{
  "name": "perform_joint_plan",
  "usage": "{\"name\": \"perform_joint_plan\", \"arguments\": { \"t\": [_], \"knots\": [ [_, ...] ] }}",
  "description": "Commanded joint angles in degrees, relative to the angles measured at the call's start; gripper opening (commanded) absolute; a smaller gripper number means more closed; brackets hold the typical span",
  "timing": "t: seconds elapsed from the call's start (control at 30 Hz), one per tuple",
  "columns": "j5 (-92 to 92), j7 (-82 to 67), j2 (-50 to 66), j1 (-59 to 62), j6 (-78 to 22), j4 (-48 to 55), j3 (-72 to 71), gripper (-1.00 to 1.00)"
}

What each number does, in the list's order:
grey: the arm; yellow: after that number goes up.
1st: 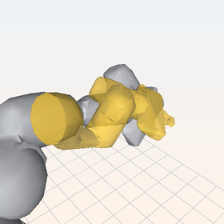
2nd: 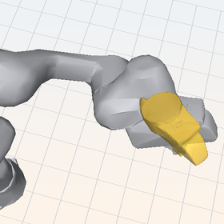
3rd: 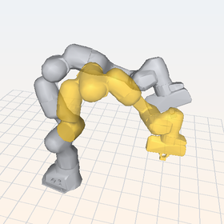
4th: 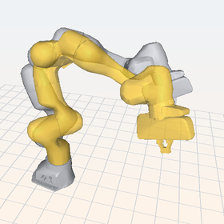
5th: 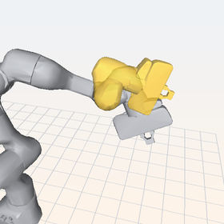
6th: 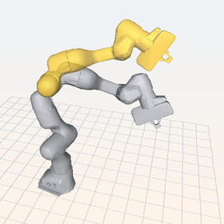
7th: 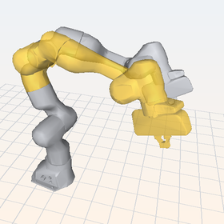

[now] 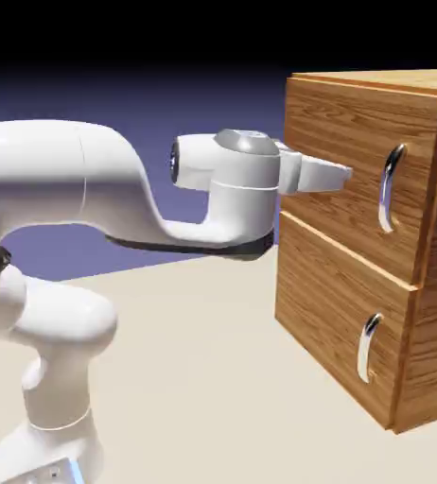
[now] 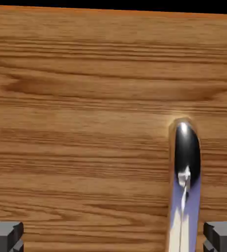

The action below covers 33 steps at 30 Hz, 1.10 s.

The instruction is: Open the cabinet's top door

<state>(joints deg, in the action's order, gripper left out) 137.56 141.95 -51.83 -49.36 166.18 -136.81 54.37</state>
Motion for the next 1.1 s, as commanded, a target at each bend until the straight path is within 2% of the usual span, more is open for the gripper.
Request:
{"name": "perform_joint_plan", "arguments": {
  "t": [0.0,0.33,0.4,0.6,0.63,1.07],
  "knots": [
    [2.5,1.8,-0.3,-0.9,-0.1,0.4,1.0,1.00],
    [27.4,19.8,-3.8,-9.7,-1.6,4.8,10.8,1.00],
    [27.6,20.0,-3.8,-9.8,-1.6,4.9,10.9,1.00],
    [28.4,20.4,-1.0,-20.2,-2.6,12.8,17.2,1.00],
    [28.4,20.4,-1.0,-20.2,-2.6,12.8,17.2,-1.00],
    [17.7,23.5,2.6,4.7,-13.5,-5.7,-2.6,-1.00]
  ]
}}
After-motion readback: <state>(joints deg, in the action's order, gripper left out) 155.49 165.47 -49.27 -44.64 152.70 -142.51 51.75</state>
